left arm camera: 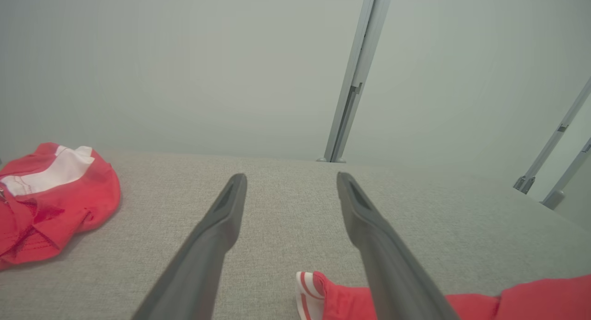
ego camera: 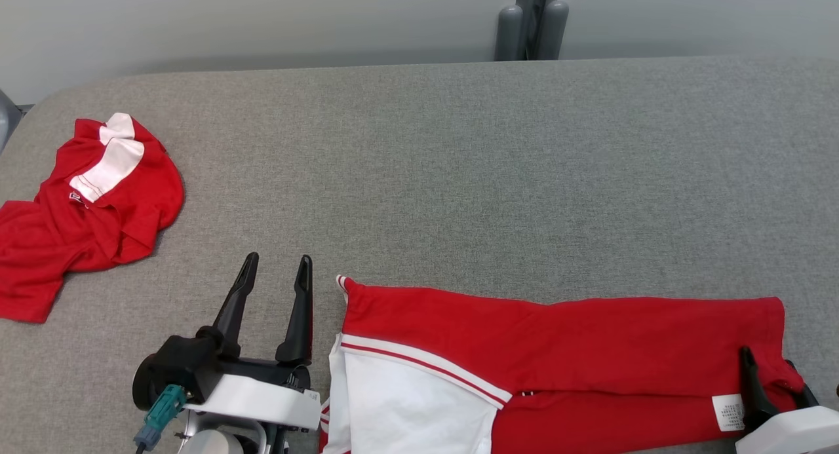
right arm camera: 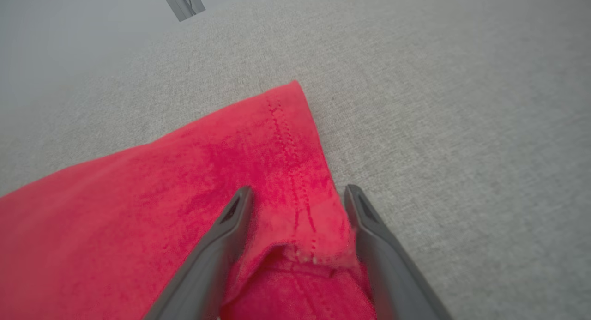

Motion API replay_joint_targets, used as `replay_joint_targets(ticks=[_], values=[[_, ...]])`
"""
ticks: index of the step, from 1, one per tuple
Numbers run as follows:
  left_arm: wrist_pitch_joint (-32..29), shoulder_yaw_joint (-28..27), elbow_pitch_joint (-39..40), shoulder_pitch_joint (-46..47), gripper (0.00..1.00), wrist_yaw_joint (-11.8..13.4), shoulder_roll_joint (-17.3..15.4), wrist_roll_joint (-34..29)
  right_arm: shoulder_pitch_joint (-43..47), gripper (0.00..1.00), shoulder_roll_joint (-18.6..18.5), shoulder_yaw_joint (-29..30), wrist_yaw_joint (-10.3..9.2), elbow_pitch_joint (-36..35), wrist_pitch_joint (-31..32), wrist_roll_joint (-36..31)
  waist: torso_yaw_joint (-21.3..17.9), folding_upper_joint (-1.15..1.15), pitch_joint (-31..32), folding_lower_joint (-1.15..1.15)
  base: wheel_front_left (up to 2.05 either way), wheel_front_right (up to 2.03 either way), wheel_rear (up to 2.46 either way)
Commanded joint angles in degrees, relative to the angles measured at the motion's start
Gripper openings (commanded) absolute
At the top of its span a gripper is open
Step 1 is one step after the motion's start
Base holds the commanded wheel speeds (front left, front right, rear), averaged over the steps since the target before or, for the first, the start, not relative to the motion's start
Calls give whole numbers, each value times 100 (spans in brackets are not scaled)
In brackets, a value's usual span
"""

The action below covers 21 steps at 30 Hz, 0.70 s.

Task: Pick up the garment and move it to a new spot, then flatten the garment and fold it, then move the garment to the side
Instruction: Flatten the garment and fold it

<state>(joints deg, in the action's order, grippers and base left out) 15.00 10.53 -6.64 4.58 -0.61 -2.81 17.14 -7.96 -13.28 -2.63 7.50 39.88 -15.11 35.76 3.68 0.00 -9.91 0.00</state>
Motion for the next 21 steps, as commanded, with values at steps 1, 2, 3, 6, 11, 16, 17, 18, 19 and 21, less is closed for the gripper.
replay_joint_targets(ticks=[1,2,3,6,11,16,17,18,19,21], values=[[26,-21,-14,44,100,0,-18,-19,13,91,27,-151,-1,113,42,90,3,0,12,0,0,0,0],[26,-21,-14,44,100,0,-18,-19,13,91,27,-151,-1,113,42,90,3,0,12,0,0,0,0],[26,-24,-16,43,100,1,-18,-20,11,44,6,-199,-1,138,40,125,3,0,18,0,0,0,0],[26,-35,-10,35,100,9,-19,-27,0,0,-43,-324,-2,168,33,228,2,0,33,0,0,0,0],[26,-43,9,-2,100,21,-19,-51,-84,0,-241,-448,-5,128,16,408,-10,0,55,0,0,0,0],[26,-24,14,3,100,11,-18,-45,-277,0,-436,-415,-8,170,2,425,-6,0,43,0,0,0,0],[26,-23,14,12,100,12,-19,-45,-334,0,-458,-381,-8,173,0,483,-5,0,35,0,0,0,0],[26,-22,16,23,100,16,-18,-46,-390,0,-464,-347,-8,168,0,564,-4,0,28,0,0,0,0],[26,-25,15,35,100,16,-20,-49,-447,0,-521,-328,-7,172,0,583,-1,0,15,0,0,0,0],[26,-14,-2,72,100,13,-18,-64,-565,0,-671,-328,-8,234,-1,579,11,0,-7,0,0,0,0]])
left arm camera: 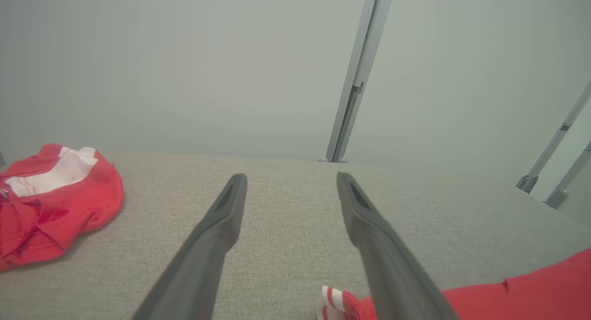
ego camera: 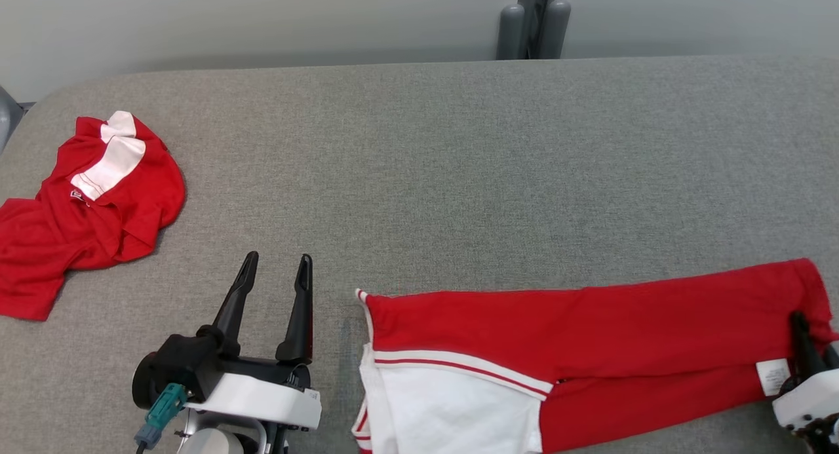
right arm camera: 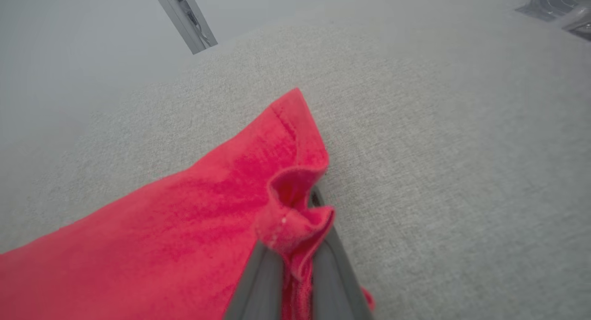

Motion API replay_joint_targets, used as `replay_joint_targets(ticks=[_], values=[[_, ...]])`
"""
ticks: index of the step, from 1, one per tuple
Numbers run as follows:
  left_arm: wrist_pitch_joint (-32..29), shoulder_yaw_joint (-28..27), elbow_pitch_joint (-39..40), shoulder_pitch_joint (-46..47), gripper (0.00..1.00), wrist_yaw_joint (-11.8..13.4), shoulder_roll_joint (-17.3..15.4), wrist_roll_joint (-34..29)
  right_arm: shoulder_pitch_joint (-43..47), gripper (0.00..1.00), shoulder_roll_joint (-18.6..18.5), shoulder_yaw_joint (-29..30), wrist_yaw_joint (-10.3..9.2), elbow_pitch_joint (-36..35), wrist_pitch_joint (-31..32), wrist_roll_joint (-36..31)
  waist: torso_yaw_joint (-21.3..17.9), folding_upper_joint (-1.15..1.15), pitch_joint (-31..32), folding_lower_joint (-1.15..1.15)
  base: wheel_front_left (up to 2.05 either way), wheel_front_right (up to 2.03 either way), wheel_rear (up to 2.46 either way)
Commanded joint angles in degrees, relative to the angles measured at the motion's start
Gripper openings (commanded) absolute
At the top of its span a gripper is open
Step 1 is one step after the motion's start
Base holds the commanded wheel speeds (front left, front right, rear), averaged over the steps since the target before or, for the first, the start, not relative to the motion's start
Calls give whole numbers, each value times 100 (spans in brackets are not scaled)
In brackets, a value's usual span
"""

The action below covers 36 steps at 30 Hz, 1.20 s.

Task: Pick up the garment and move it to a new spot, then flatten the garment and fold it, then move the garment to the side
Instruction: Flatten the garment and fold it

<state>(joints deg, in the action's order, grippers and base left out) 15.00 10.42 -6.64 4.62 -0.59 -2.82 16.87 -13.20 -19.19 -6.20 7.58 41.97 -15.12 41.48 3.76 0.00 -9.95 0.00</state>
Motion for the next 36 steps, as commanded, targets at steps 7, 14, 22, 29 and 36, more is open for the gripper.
replay_joint_targets(ticks=[7,14,22,29,36], values=[[26,16,-10,168,100,22,-18,-8,-475,0,-621,-40,-15,459,24,-138,76,0,-31,0,0,0,0],[26,29,-22,115,100,61,-18,83,-633,0,-779,-306,-14,541,95,-164,113,0,27,0,0,0,0],[26,23,-30,-7,100,130,-17,136,-420,0,-787,-717,-11,-63,356,45,-5,0,282,0,0,0,0],[27,-13,6,-77,100,162,-18,131,-185,0,-610,-977,-10,-971,1001,356,-219,0,468,0,0,0,0],[26,-15,11,-102,100,195,-18,140,84,0,-108,-940,-10,-2211,1889,756,-358,0,548,0,0,0,0]])
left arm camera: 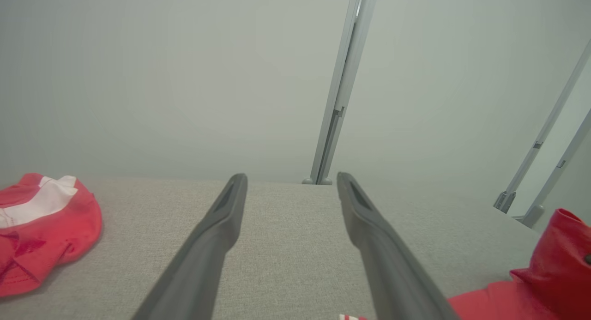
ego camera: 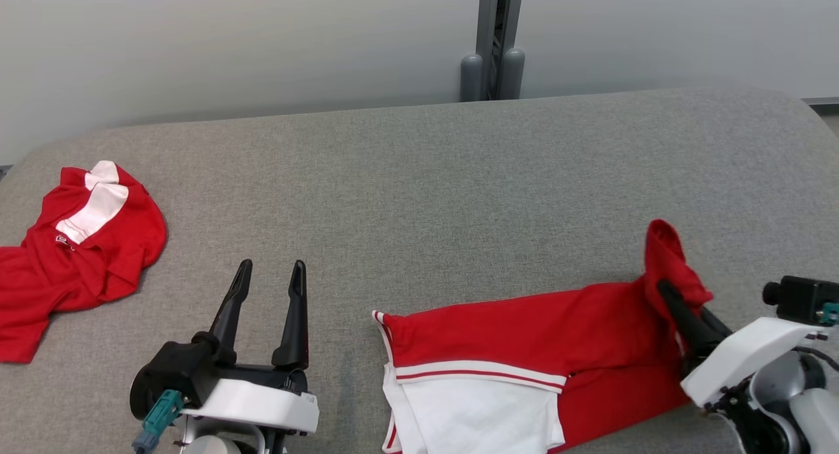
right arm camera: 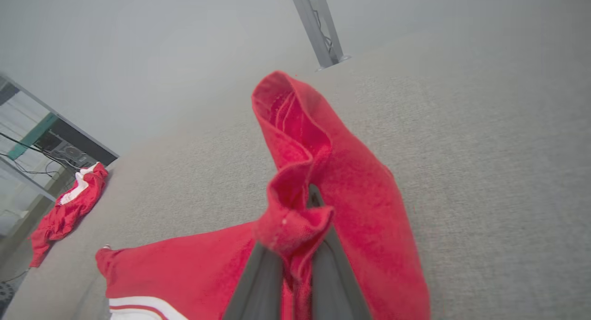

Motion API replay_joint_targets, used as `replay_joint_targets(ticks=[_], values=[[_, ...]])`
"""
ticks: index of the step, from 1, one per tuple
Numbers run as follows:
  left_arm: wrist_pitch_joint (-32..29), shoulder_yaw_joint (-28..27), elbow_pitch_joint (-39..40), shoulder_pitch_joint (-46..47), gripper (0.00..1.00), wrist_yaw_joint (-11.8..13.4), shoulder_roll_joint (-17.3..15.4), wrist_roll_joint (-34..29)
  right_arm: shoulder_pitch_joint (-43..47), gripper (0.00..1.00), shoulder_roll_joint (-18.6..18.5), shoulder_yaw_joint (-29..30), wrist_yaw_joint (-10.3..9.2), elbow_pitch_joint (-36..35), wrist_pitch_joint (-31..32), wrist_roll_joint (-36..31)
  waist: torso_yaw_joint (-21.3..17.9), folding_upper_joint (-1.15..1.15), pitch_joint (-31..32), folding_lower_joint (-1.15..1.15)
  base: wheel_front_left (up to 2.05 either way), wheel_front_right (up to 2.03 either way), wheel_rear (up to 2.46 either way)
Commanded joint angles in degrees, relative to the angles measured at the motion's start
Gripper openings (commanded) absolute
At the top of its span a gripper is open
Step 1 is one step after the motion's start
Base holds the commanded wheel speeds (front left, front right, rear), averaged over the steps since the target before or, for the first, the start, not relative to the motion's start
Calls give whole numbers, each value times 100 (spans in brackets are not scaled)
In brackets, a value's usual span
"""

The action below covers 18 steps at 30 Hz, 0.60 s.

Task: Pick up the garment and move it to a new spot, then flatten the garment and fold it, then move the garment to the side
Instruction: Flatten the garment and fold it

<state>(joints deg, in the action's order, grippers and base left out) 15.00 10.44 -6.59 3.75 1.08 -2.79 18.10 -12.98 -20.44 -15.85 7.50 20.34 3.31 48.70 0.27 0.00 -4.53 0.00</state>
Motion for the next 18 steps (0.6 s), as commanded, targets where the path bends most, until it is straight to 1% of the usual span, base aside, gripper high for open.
replay_joint_targets(ticks=[1,5,8,10,13,16,18], values=[[26,-18,5,-11,100,31,-23,20,108,0,143,50,-2,-202,172,63,-16,0,7,0,0,0,0],[26,-28,15,7,100,11,-23,11,312,0,683,147,-2,-792,668,167,-3,0,-5,0,0,0,0],[26,-45,18,15,100,-6,-22,-6,492,0,1194,245,-2,-1123,997,230,43,0,-9,0,0,0,0],[26,-51,20,19,100,-4,-22,-8,609,0,1429,231,-2,-1321,1223,205,90,0,-13,0,0,0,0],[20,-33,12,47,100,-20,-22,2,843,0,1694,106,-2,-1627,1531,270,198,0,-30,0,0,0,0],[19,-22,9,63,100,-10,-22,26,983,0,1735,-30,-2,-1725,1570,369,290,0,-52,0,0,0,0],[19,3,6,75,100,-18,-22,39,1042,0,1742,-179,-2,-1700,1448,540,363,0,-74,0,0,0,0]])
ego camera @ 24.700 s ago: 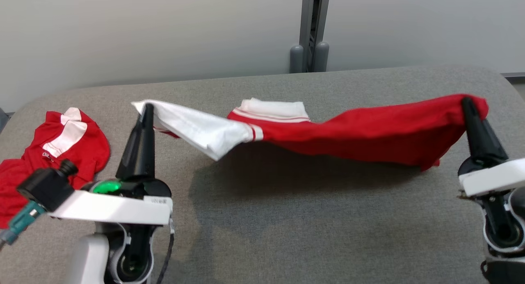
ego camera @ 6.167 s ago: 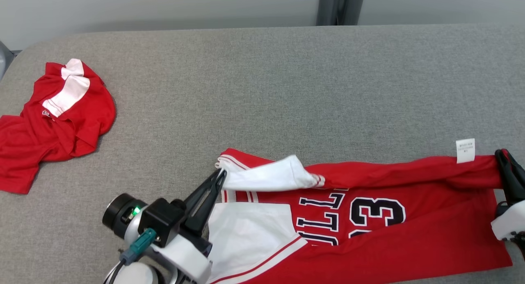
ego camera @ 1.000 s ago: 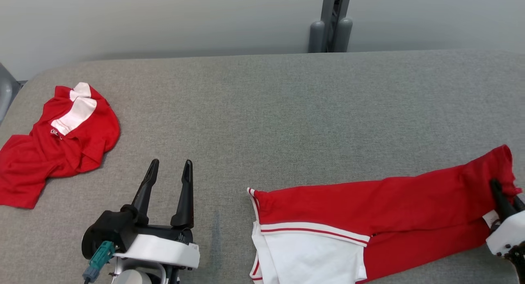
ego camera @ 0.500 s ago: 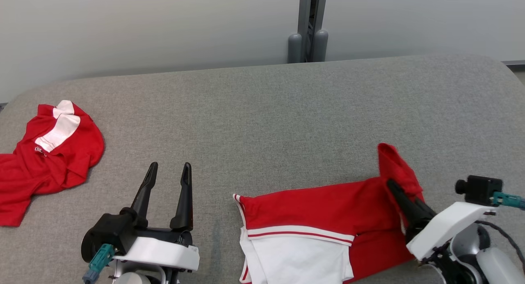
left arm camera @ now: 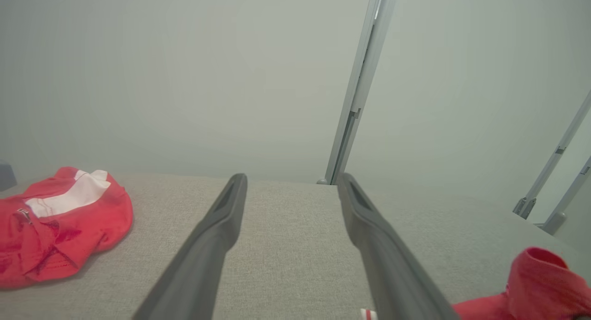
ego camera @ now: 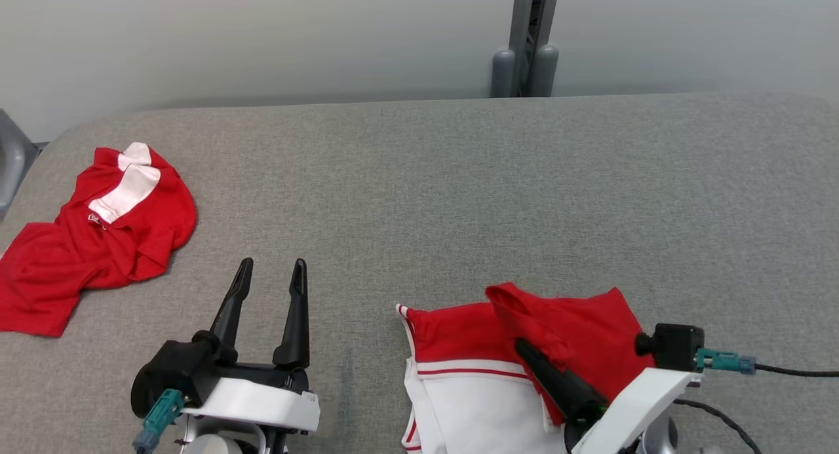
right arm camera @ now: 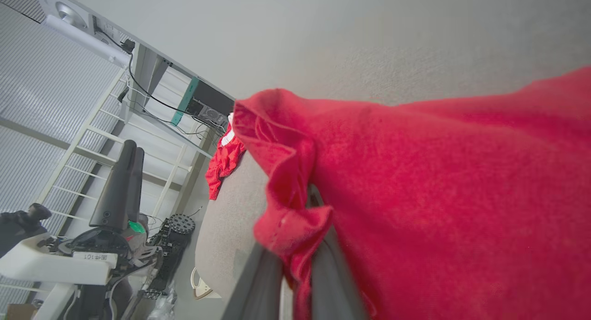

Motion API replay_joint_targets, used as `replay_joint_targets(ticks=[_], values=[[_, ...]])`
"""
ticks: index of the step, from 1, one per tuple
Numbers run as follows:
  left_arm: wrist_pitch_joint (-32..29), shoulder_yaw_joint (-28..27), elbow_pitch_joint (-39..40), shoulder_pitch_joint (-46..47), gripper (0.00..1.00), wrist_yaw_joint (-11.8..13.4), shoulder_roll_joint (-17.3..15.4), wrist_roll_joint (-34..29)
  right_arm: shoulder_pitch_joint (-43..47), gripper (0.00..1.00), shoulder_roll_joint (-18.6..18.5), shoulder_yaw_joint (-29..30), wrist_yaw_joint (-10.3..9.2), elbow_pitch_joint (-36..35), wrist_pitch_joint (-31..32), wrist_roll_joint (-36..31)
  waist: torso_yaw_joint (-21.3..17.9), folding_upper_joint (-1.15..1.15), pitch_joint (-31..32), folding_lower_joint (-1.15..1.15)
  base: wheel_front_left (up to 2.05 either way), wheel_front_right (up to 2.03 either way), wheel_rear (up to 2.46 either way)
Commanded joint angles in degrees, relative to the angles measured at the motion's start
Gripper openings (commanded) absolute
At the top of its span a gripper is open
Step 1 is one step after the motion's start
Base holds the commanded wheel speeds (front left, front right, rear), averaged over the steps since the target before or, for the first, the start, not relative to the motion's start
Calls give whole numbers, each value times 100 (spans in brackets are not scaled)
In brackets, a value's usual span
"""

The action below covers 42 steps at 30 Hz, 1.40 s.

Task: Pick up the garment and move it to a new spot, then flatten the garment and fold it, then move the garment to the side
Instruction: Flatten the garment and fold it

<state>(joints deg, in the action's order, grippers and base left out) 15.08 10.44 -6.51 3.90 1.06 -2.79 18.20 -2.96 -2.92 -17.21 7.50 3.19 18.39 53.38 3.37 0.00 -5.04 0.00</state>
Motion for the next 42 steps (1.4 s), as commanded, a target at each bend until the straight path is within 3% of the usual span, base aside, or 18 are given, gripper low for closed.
replay_joint_targets(ticks=[1,16,17,18,33,42], values=[[13,11,-3,67,100,-20,-22,34,46,0,-10,-128,-1,36,-120,149,86,0,-40,0,0,0,0],[13,102,-71,152,100,-28,-22,72,-402,0,-14,-916,-1,958,-936,553,395,0,-225,0,0,0,0],[12,103,-72,148,100,-24,-22,74,-422,37,-14,-953,-1,996,-953,546,402,0,-233,0,0,0,0],[12,104,-74,143,100,-20,-22,73,-437,100,-14,-994,-1,1028,-974,563,407,0,-238,0,0,0,0],[13,134,-86,102,100,7,-22,98,-480,100,-17,-1356,-1,944,-799,618,332,0,-211,0,0,0,0],[12,84,-88,103,100,11,-22,58,-844,100,-16,-257,-1,456,-754,-141,237,0,-173,0,0,0,0]])
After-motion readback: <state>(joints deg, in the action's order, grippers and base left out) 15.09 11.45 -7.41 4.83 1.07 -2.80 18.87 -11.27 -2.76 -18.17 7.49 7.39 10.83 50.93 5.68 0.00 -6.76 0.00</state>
